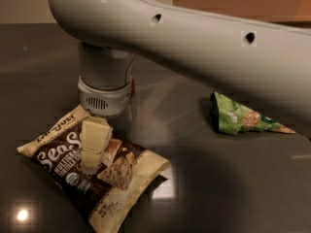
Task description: Pick brown chip bag
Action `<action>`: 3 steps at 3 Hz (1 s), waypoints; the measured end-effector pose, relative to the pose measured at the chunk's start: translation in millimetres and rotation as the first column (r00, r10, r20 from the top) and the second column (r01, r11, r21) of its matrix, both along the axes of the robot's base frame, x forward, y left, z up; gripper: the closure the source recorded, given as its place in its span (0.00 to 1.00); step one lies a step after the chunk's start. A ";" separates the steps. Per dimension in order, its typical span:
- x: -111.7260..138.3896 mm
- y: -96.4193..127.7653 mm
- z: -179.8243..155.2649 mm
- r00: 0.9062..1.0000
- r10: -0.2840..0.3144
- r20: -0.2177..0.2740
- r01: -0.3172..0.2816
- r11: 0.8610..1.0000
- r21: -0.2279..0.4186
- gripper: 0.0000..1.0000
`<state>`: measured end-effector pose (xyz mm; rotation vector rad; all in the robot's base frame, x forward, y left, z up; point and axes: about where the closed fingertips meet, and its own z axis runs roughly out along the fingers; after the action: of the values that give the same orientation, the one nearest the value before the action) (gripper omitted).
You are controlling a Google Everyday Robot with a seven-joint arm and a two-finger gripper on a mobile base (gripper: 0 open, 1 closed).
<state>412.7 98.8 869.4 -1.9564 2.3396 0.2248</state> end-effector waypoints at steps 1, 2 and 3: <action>-16.1 10.9 -6.6 1.000 0.022 -0.016 -0.022 1.000 -0.008 0.00; -28.9 14.8 -9.6 0.999 0.034 -0.020 -0.034 0.999 -0.015 0.00; -39.0 17.3 -13.1 0.999 0.042 -0.022 -0.042 0.999 -0.020 0.18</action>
Offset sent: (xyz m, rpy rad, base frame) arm -0.0442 0.0181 -0.0181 -0.0338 0.0419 0.0496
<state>373.8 116.1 856.3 -2.0242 2.3251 0.2269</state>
